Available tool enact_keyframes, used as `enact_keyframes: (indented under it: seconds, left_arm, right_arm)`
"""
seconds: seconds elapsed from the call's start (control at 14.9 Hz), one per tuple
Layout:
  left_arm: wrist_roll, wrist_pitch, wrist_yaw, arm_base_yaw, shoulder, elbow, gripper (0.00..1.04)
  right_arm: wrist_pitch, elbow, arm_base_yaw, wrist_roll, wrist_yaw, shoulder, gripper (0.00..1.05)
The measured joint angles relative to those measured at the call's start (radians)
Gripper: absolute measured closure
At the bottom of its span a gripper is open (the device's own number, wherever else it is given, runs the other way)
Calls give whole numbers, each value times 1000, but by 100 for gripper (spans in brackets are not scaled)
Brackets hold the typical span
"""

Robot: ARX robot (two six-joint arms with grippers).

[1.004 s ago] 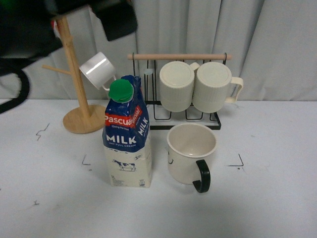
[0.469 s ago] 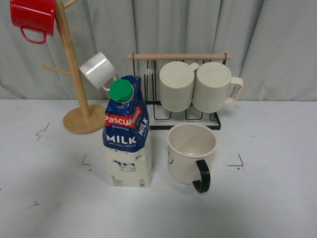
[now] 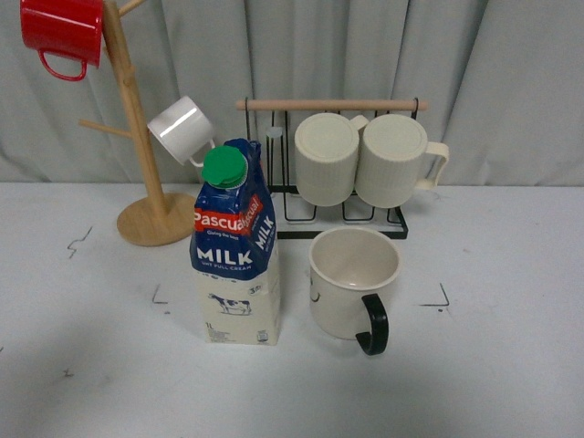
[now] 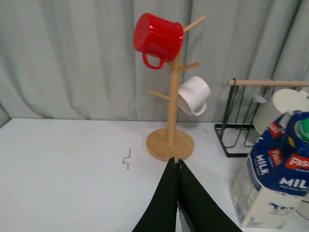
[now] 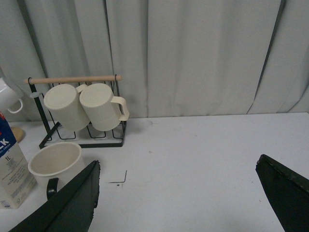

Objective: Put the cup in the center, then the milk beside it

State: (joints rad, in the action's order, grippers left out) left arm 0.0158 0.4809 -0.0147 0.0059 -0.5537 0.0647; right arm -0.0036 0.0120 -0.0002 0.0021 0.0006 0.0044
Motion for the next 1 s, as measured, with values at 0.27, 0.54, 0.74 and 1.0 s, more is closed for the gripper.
enact_keyframes:
  seconds: [0.27,0.54,0.74,1.0]
  left_arm:
    - [-1,-77,14,-8,135,-54,103]
    - [-1,-196,14,-8,269,-54,103]
    - [-1,-262,15,-8,337,-54,103]
    - [-1,-299,14,-8,374,-54,103]
  right_arm:
    - [0,0,0,0,0,0,6]
    - [0,0,0,0,0,0,6]
    - [0,0,0,0,0,0,6]
    - [0,0,0,0,0,0,6]
